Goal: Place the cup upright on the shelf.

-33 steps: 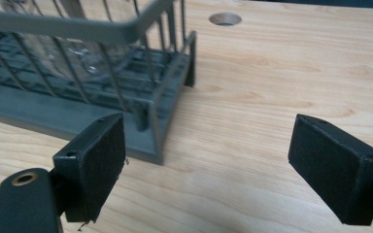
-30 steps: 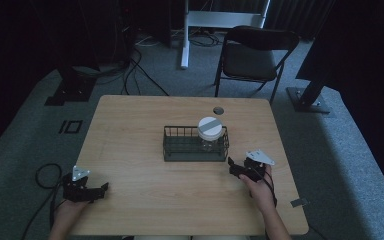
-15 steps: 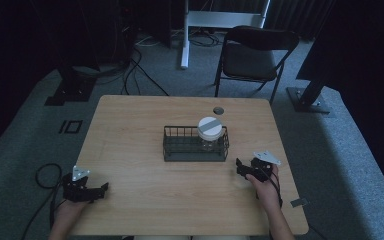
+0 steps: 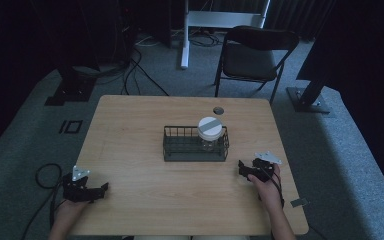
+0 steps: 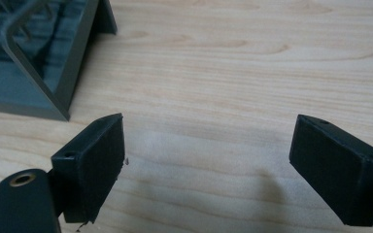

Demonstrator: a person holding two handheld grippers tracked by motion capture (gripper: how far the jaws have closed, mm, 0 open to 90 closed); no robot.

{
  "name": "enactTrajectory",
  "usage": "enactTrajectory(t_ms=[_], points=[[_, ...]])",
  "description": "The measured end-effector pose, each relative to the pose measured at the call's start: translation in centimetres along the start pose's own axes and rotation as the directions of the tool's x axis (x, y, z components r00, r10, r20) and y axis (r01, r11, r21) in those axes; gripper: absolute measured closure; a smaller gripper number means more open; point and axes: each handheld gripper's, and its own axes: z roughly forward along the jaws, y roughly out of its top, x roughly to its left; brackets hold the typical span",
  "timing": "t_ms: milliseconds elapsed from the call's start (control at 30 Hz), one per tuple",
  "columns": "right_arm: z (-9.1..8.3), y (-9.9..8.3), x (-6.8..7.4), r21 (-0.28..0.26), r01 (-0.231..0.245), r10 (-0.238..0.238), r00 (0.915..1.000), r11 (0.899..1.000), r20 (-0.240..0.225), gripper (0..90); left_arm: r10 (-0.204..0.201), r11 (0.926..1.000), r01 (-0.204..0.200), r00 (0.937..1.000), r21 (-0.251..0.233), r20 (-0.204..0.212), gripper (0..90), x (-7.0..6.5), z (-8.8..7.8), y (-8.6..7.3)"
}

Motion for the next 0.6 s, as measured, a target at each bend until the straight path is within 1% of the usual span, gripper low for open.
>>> enactTrajectory(t_ms=[33,133,167,267,400,433,500,600], points=[[0.07,-0.04,0.00,0.010,0.004,-0.004,1.0000,1.000,0.002,12.7,0.000,1.0000,0.000,1.0000,0.000,0.000,0.5,0.00,0.00,0.00],[0.12,-0.03,0.03,0.015,0.008,-0.008,0.9999,1.000,0.006,12.6,0.000,1.0000,0.000,1.0000,0.000,0.000,0.4,0.00,0.00,0.00],[0.15,-0.03,0.02,0.023,0.019,-0.019,0.9998,1.000,0.007,12.6,0.000,1.0000,0.000,1.0000,0.000,0.000,0.5,0.00,0.00,0.00],[0.22,-0.07,0.05,0.047,0.029,-0.030,0.9995,0.998,0.013,12.6,0.000,1.0000,0.000,1.0000,0.000,0.000,0.5,0.00,0.00,0.00],[0.30,-0.10,-0.13,0.073,0.028,-0.029,0.9995,0.997,0.014,12.6,0.000,1.0000,0.000,1.0000,0.000,0.000,0.5,0.00,0.00,0.00],[0.36,-0.11,-0.19,0.087,0.029,-0.031,0.9994,0.996,0.014,12.6,0.000,1.0000,0.000,1.0000,0.000,0.000,0.5,0.00,0.00,0.00],[0.46,-0.15,-0.29,0.115,0.031,-0.031,0.9995,0.993,0.000,12.4,0.000,1.0000,0.000,1.0000,0.000,0.000,0.5,0.00,0.00,0.00],[0.48,-0.14,-0.39,0.118,0.029,-0.029,0.9996,0.993,-0.009,12.3,0.001,1.0000,-0.001,1.0000,0.000,0.000,0.4,0.00,0.00,0.00]])
